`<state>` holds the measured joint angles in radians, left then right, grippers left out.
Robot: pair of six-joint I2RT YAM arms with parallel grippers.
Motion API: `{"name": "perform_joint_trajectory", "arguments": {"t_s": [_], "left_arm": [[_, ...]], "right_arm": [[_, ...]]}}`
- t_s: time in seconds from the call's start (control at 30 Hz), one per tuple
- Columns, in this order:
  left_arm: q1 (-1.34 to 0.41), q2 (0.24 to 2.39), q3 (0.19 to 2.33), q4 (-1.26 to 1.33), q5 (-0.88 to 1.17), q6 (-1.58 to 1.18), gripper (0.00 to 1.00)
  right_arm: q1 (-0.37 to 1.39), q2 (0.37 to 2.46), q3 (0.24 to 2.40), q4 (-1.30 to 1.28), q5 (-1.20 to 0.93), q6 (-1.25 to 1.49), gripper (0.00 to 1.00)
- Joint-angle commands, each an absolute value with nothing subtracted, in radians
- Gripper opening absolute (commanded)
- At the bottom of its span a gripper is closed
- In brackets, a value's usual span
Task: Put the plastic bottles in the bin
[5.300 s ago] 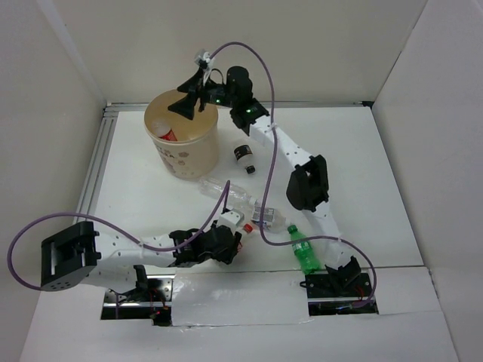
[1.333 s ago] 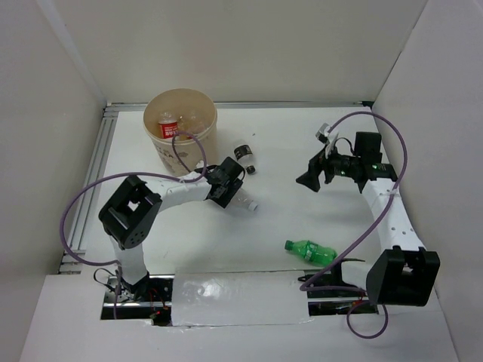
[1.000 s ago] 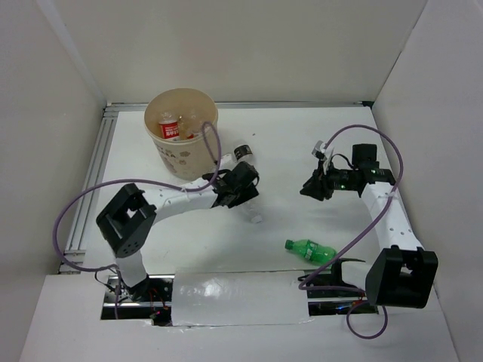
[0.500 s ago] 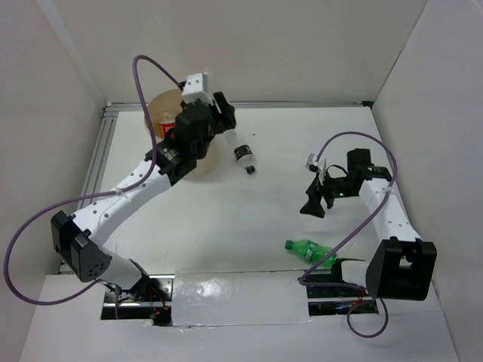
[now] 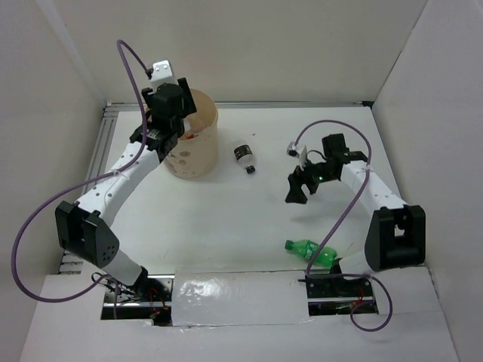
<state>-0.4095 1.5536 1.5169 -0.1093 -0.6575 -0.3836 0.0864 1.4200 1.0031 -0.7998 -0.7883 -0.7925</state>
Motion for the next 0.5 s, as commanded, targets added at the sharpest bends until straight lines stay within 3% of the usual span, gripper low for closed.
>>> {"name": "perform_joint_trajectory", "arguments": {"t_s": [0.0,0.03,0.07,0.1,0.2,0.33,0.47], "left_arm": [[-0.377,1.542,1.557,-0.075,-0.638,-0.341,0.84],[-0.377,1.542,1.575,-0.089,-0.615,-0.331,0.99],[-0.377,1.542,1.575,-0.098,-0.583,-0.331,1.00],[-0.377,1.523,1.575,-0.098,-0.566,-0.302,1.00],[-0.419,1.427,1.488,-0.069,-0.461,-0.189,1.00],[-0.553,1.205,1.213,-0.009,-0.299,-0.028,1.00],[-0.719,0.973,0.920,0.026,-0.306,-0.104,1.00]], "right_arm": [[0.158,1.498,1.153,-0.481,-0.785,-0.448,0.93],[0.167,1.529,1.181,-0.444,-0.785,-0.398,0.94],[0.178,1.596,1.210,-0.373,-0.785,-0.343,0.94],[0.190,1.633,1.271,-0.338,-0.776,-0.213,1.00],[0.253,1.788,1.427,-0.276,-0.644,-0.025,1.00],[0.325,1.971,1.602,-0.244,-0.517,0.074,1.00],[0.365,2.144,1.762,-0.218,-0.398,0.092,1.00]]}}
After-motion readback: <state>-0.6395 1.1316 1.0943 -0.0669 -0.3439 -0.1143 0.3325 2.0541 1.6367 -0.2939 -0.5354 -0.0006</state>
